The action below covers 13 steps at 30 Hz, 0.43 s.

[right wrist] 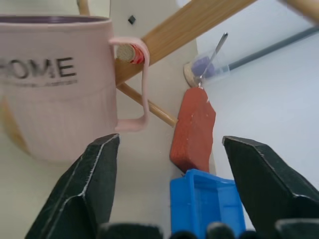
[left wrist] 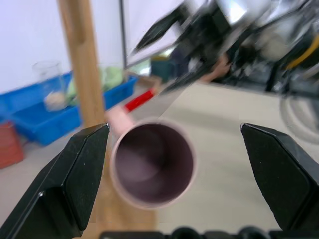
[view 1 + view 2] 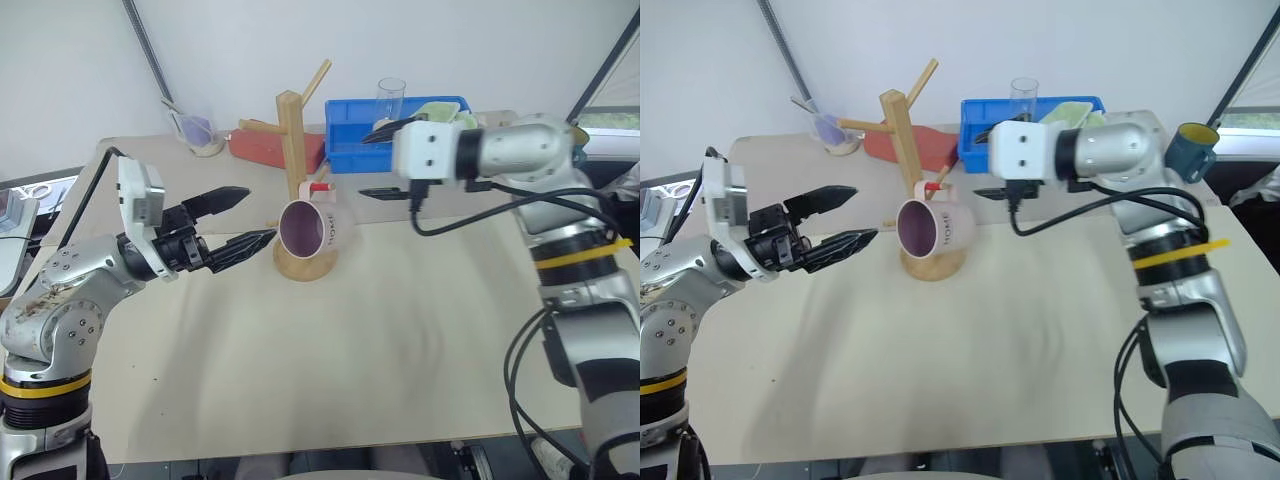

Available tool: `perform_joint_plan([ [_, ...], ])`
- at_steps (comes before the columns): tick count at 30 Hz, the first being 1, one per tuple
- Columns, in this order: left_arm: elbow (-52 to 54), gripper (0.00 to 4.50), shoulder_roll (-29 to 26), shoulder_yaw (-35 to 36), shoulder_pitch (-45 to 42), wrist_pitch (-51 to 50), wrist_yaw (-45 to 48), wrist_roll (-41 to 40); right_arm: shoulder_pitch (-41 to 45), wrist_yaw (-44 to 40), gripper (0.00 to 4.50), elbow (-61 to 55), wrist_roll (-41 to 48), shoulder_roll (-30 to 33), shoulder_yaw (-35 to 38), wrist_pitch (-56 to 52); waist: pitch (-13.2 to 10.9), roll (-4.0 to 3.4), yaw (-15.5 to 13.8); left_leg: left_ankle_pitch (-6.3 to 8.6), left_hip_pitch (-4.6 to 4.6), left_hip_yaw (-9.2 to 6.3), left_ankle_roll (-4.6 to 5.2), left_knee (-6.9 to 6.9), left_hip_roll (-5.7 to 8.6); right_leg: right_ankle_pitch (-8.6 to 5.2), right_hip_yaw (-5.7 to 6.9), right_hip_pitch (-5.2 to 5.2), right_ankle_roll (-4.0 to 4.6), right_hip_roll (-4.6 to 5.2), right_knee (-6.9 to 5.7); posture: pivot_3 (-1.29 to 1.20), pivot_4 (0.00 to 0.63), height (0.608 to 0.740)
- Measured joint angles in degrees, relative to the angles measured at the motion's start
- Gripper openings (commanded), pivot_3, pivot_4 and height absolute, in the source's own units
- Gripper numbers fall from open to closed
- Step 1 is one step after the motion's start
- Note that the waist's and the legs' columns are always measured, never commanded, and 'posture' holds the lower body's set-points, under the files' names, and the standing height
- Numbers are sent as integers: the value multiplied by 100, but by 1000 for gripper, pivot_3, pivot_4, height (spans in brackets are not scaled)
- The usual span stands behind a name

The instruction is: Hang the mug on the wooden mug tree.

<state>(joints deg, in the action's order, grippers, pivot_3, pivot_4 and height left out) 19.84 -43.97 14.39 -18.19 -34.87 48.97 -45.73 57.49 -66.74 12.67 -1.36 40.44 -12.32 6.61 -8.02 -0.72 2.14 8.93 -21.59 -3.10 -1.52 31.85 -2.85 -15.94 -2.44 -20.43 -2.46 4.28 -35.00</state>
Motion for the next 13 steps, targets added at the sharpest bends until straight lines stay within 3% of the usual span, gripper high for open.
perform_joint_plan([
  [6, -104, 4500, -401, -92, 342, 279, -105, 998, -843, -501, 3698, -1045, 1033, 621, 629, -1148, -11, 18, 35, 25, 14, 9, -40, -1, 0, -13, -11, 7, 22, 5, -2, 0, 150, 737],
  [13, -235, 4500, -516, 147, 426, 477, 227, 1007, -1244, -456, 3698, -2372, 2426, 985, 1389, -2887, -29, 45, 24, 27, 18, 9, -43, -3, 0, -15, -10, -22, 26, 8, 0, 0, 150, 737],
])
